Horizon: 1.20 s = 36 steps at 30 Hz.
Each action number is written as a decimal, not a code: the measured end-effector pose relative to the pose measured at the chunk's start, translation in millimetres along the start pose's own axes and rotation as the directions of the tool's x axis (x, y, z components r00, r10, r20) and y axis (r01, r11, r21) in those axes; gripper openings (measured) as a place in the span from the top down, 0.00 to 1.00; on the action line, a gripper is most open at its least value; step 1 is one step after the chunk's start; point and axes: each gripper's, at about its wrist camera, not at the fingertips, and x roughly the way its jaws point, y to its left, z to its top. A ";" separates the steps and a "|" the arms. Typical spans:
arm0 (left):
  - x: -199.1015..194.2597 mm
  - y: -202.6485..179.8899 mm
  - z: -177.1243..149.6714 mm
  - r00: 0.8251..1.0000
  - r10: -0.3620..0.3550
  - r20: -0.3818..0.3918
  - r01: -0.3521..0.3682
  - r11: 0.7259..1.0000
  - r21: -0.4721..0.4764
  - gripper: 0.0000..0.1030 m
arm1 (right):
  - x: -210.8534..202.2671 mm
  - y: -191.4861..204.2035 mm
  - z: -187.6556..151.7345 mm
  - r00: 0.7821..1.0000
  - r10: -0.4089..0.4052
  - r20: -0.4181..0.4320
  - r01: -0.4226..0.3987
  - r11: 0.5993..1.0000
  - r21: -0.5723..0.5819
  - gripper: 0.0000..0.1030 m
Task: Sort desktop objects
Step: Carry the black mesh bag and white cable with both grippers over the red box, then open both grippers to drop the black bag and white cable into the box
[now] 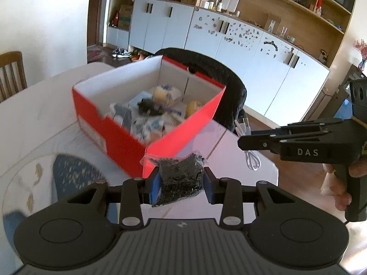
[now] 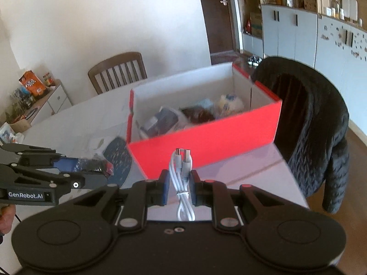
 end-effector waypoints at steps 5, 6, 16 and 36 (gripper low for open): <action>7.1 -4.9 29.1 0.999 0.009 0.037 -0.009 1.000 0.000 0.64 | 5.1 -18.8 28.4 1.000 0.015 0.026 -0.014 1.000 -0.026 0.83; 9.6 -5.5 35.8 0.999 0.014 0.042 -0.014 1.000 -0.002 0.64 | 6.7 -22.6 34.3 0.999 0.019 0.028 -0.018 0.999 -0.028 0.83; 40.5 -4.8 80.9 0.997 0.071 0.030 -0.070 0.997 -0.020 0.64 | 39.0 -50.7 86.0 0.999 0.049 0.022 -0.047 0.996 -0.071 0.83; 138.8 8.9 100.2 0.971 0.189 -0.145 -0.185 0.982 0.040 0.64 | 120.7 -72.1 113.3 0.993 0.085 -0.078 -0.096 0.983 -0.154 0.83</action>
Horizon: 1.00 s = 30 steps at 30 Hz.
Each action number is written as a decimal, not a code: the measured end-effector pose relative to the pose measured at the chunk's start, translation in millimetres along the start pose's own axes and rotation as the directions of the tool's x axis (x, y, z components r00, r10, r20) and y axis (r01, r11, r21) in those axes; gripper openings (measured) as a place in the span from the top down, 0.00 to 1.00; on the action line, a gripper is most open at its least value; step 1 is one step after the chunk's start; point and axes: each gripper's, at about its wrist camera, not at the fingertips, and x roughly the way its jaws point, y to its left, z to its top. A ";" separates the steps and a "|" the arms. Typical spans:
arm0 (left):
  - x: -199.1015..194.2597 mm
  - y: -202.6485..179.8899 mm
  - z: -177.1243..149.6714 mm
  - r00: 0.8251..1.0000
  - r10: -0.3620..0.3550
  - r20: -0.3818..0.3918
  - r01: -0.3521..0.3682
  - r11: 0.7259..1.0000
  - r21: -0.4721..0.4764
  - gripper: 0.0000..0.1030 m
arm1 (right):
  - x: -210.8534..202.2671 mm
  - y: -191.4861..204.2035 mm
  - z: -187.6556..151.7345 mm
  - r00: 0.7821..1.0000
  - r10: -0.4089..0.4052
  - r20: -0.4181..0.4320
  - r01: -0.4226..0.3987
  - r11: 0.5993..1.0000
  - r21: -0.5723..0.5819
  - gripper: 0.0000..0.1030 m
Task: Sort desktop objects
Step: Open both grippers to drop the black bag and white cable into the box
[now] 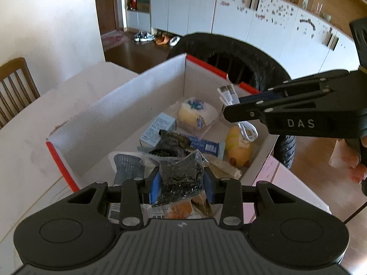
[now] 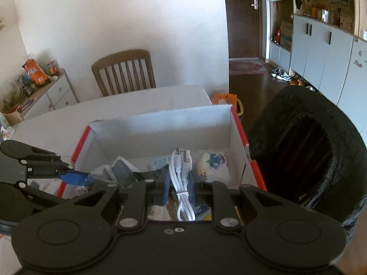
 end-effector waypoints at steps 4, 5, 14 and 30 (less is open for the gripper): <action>13.6 -0.1 -2.5 0.999 0.002 -0.040 -0.002 1.000 -0.001 0.64 | 16.7 -3.3 0.4 0.999 -0.005 -0.046 0.005 1.000 -0.018 0.83; 16.5 0.0 -2.5 0.999 0.002 -0.050 -0.002 1.000 -0.001 0.64 | 21.5 -3.6 0.1 0.998 -0.007 -0.062 0.005 1.000 -0.026 0.83; 34.1 7.5 -2.8 0.994 -0.020 -0.108 0.016 0.999 -0.038 0.64 | 52.6 -8.7 -12.9 0.986 -0.007 -0.166 0.001 0.999 -0.036 0.83; 46.9 21.5 -4.7 0.988 -0.050 -0.145 0.035 0.994 -0.099 0.55 | 66.6 -13.6 -20.0 0.976 -0.001 -0.219 -0.006 0.999 -0.034 0.75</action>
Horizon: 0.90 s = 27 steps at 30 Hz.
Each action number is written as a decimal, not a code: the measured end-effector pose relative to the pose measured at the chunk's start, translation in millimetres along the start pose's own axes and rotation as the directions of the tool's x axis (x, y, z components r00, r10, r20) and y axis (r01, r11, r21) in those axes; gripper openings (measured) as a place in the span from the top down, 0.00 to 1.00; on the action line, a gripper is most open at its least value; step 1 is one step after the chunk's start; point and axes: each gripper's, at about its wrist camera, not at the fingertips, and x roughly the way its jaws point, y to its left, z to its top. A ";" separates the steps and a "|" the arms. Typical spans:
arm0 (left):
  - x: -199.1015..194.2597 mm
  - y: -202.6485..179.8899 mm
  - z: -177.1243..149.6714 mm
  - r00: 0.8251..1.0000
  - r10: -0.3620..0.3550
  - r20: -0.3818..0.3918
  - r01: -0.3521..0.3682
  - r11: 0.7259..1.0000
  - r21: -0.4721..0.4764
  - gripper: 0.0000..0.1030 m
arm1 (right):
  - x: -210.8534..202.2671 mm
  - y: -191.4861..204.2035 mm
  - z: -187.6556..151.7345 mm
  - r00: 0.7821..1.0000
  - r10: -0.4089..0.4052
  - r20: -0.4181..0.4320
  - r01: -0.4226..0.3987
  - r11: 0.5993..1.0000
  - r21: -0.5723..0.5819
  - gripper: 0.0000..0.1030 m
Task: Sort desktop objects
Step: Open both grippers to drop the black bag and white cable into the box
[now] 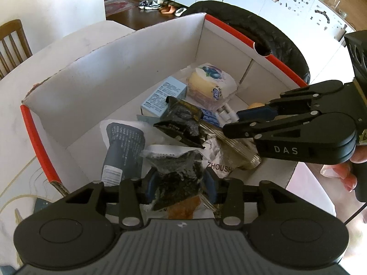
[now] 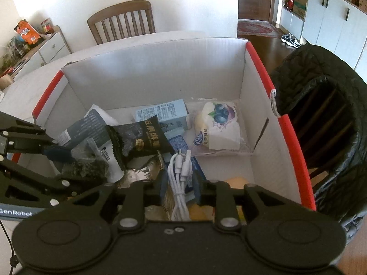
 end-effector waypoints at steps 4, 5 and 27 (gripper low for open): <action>0.1 -0.6 -0.4 1.000 -0.004 0.001 0.004 1.000 0.000 0.54 | -1.4 -0.3 -0.3 1.000 0.004 -0.004 -0.004 1.000 0.006 0.65; -0.3 -0.4 -0.7 1.000 -0.006 0.001 0.006 1.000 -0.001 0.54 | -3.1 -0.8 -0.5 1.000 0.007 -0.001 -0.007 1.000 0.010 0.61; -47.2 10.8 -11.3 0.989 -0.015 0.144 0.032 0.993 -0.115 0.23 | -63.9 -6.7 1.3 0.985 0.102 0.138 -0.109 0.993 0.040 0.28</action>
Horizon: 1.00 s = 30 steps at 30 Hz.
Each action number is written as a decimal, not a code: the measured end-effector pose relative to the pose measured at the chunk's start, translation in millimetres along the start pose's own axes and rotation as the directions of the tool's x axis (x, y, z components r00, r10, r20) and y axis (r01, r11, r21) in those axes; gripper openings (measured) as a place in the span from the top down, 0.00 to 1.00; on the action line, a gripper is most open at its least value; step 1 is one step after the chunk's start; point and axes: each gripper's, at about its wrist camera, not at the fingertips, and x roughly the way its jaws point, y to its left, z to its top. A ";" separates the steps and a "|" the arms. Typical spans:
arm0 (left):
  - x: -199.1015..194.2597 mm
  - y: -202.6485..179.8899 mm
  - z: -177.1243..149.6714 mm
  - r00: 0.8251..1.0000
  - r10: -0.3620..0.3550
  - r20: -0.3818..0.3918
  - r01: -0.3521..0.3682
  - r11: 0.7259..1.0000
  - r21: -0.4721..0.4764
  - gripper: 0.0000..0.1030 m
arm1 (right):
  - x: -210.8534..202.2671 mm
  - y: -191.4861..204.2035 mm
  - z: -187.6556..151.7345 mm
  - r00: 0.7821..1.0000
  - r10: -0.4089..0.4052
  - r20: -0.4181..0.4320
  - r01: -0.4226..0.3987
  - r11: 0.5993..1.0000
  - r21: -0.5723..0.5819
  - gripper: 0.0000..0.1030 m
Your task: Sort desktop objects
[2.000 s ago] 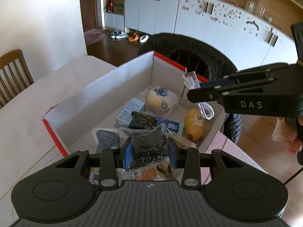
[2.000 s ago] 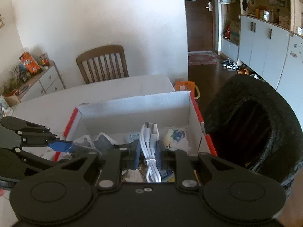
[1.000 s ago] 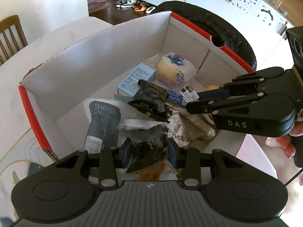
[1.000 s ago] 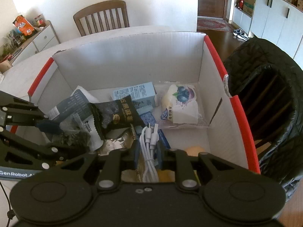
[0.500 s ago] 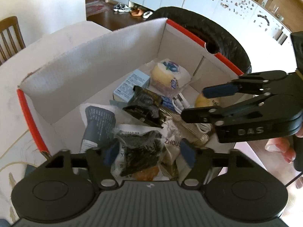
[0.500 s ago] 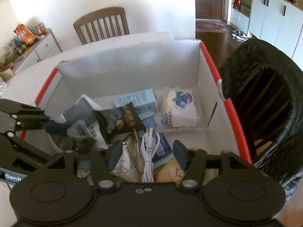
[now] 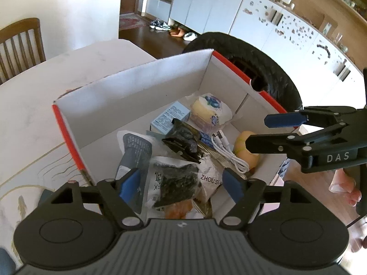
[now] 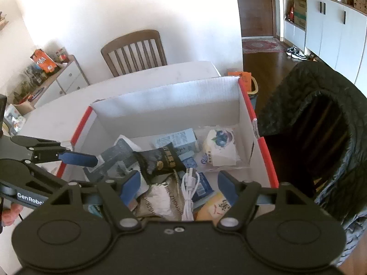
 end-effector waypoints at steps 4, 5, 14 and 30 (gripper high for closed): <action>-16.7 -4.5 -4.4 0.998 0.032 0.063 -0.032 0.999 -0.007 0.19 | -11.4 4.7 -1.2 0.999 0.000 0.034 0.000 1.000 -0.008 0.25; -21.2 -5.7 -5.2 0.996 0.037 0.077 -0.036 0.999 -0.009 0.16 | -14.4 5.4 -1.3 0.999 0.002 0.043 -0.002 1.000 -0.009 0.24; -58.2 -14.9 -19.7 0.983 0.068 0.170 -0.067 0.998 -0.017 0.03 | -40.7 25.0 -5.0 0.994 0.026 0.110 -0.020 0.998 -0.058 0.17; -103.5 -32.6 -53.1 0.955 0.119 0.273 -0.129 0.991 0.022 0.02 | -74.3 58.4 -35.9 0.982 -0.009 0.187 0.019 0.999 -0.047 0.04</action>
